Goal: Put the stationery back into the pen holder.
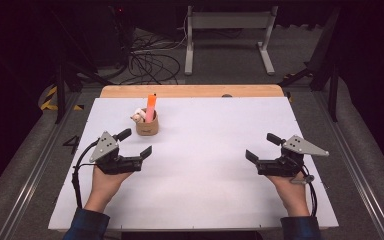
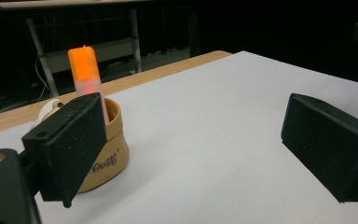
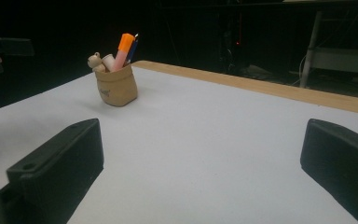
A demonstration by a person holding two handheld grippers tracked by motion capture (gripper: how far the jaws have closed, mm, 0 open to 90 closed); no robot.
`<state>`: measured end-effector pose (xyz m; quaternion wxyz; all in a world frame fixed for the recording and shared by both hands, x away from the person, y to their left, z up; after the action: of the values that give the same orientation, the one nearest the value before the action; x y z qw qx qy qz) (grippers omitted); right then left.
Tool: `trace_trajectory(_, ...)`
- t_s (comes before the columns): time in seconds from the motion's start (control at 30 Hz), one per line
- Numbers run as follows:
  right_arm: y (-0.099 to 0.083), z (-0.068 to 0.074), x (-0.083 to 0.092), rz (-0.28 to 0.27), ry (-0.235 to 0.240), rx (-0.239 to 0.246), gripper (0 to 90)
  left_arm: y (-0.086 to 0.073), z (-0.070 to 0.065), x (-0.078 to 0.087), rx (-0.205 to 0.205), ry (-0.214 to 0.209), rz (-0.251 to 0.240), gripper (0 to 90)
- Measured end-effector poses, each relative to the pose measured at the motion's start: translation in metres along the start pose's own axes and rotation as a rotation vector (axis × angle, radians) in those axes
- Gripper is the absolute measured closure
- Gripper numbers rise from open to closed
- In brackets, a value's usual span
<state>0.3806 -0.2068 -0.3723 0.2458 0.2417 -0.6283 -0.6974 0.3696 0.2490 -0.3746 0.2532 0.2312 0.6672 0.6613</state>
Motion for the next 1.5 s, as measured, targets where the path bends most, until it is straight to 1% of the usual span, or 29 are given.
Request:
trace_trajectory(0.3, -0.004, 0.0, 0.005, -0.017, -0.02, 0.001, 0.0, -0.002, -0.001, 0.01, 0.008, -0.009, -0.005, 7.7)
trace_trajectory(0.5, -0.008, 0.0, 0.008, -0.021, -0.027, 0.005, 0.0, -0.004, -0.002, 0.018, 0.0, -0.016, -0.002, 7.7)
trace_trajectory(0.6, -0.01, 0.0, 0.01, -0.027, -0.033, 0.002, 0.1, -0.006, -0.002, 0.022, -0.003, -0.011, 0.005, 7.7)
trace_trajectory(0.73, -0.012, 0.001, 0.013, -0.036, -0.037, 0.01, 0.1, -0.006, -0.003, 0.028, 0.006, -0.013, 0.005, 7.5)
trace_trajectory(0.77, -0.013, 0.001, 0.014, -0.036, -0.038, 0.009, 0.1, -0.006, -0.003, 0.03, -0.001, -0.017, 0.003, 7.4)
trace_trajectory(0.93, -0.016, 0.001, 0.018, -0.038, -0.042, 0.009, 0.1, -0.011, -0.002, 0.035, -0.009, -0.006, 0.015, 7.0)
trace_trajectory(1.0, -0.017, 0.001, 0.019, -0.037, -0.044, 0.007, 0.2, -0.012, -0.001, 0.038, -0.012, 0.008, 0.017, 7.0)
trace_trajectory(1.23, -0.021, 0.001, 0.022, -0.034, -0.049, 0.008, 0.2, -0.014, 0.003, 0.045, -0.002, 0.024, 0.015, 7.0)
trace_trajectory(1.37, -0.022, -0.001, 0.024, -0.031, -0.052, 0.011, 0.2, -0.016, 0.003, 0.047, 0.0, 0.023, 0.011, 7.0)
trace_trajectory(1.5, -0.025, -0.003, 0.023, -0.026, -0.052, 0.008, 0.1, -0.019, 0.003, 0.048, -0.005, 0.018, 0.025, 7.0)
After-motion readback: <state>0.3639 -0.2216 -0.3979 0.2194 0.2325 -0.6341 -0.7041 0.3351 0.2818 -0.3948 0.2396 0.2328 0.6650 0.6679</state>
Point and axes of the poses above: each handheld gripper's, and its own axes: x roughly backward along the jaws, y roughly out of its top, z roughly to its left, the point moved 2 cm from there along -x, roughly forward along the jaws, and after that the axes turned 15 degrees about -z, right-handed, at the moved point
